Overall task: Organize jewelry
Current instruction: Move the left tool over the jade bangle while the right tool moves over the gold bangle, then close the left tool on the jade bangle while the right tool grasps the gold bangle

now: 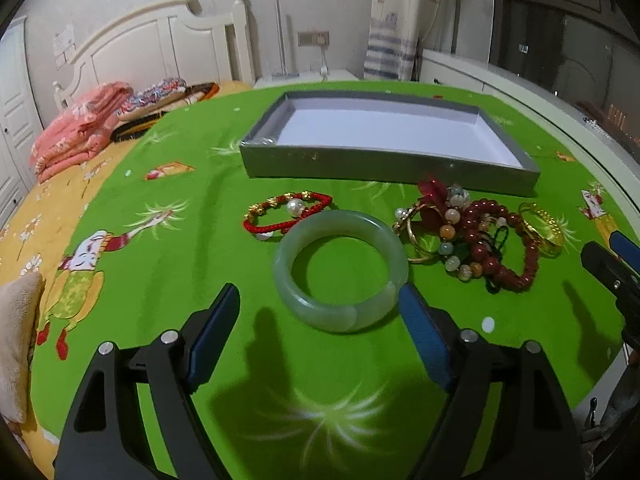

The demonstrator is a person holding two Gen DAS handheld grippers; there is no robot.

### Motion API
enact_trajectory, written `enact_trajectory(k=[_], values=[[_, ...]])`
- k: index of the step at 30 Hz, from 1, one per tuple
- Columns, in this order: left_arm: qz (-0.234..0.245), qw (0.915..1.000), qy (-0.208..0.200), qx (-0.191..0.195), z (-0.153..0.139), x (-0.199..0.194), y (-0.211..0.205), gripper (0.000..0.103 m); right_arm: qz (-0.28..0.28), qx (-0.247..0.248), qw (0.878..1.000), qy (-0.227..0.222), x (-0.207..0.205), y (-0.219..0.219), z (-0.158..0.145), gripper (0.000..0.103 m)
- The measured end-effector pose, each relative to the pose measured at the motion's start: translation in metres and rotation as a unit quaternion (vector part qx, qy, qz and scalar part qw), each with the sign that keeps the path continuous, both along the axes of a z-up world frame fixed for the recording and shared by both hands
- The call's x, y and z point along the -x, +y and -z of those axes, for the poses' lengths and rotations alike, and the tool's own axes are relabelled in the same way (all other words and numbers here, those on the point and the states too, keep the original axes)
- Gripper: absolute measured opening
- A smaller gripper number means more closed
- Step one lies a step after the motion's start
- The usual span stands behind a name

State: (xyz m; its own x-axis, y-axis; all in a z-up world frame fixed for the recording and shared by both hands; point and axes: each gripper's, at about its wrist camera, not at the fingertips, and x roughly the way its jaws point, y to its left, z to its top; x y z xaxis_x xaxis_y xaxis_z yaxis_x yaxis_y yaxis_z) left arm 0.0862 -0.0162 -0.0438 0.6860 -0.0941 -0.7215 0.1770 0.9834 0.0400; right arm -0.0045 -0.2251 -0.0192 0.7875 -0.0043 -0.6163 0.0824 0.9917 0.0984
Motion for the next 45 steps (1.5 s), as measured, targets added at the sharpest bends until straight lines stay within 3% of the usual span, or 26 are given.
enact_trajectory(k=[7,9,12,17,24,28,31,33,45], values=[[-0.006,0.9994,0.031,0.011,0.010,-0.024,-0.007,0.080,-0.004,0.034,0.998,0.046,-0.023,-0.001,0.002,0.084],[-0.011,0.9991,0.040,0.011,0.011,-0.030,-0.006,0.085,-0.011,0.037,0.997,0.065,-0.029,-0.002,0.005,0.082],[-0.043,0.9973,0.058,0.012,0.013,-0.038,-0.001,0.099,-0.024,0.025,0.996,0.083,-0.035,-0.004,0.008,0.082],[-0.048,0.9973,0.055,0.012,0.013,-0.040,0.001,0.099,-0.032,0.002,0.996,0.083,-0.047,-0.004,0.003,0.082],[-0.043,0.9969,0.065,0.011,0.013,-0.042,0.000,0.099,-0.042,0.005,0.992,0.122,-0.073,0.009,0.016,0.082],[-0.045,0.9957,0.080,0.015,0.011,-0.047,-0.005,0.098,-0.039,0.009,0.993,0.115,-0.073,0.010,0.017,0.076],[-0.032,0.9969,0.071,0.009,0.010,-0.048,-0.012,0.093,-0.038,0.004,0.994,0.106,-0.073,0.008,0.017,0.059],[-0.025,0.9980,0.058,0.008,0.007,-0.046,-0.014,0.077,-0.038,0.005,0.994,0.103,-0.071,0.008,0.016,0.059],[0.015,0.9984,0.029,0.046,0.007,-0.020,-0.007,0.077,-0.043,-0.001,0.997,0.057,-0.043,0.002,0.006,0.059]])
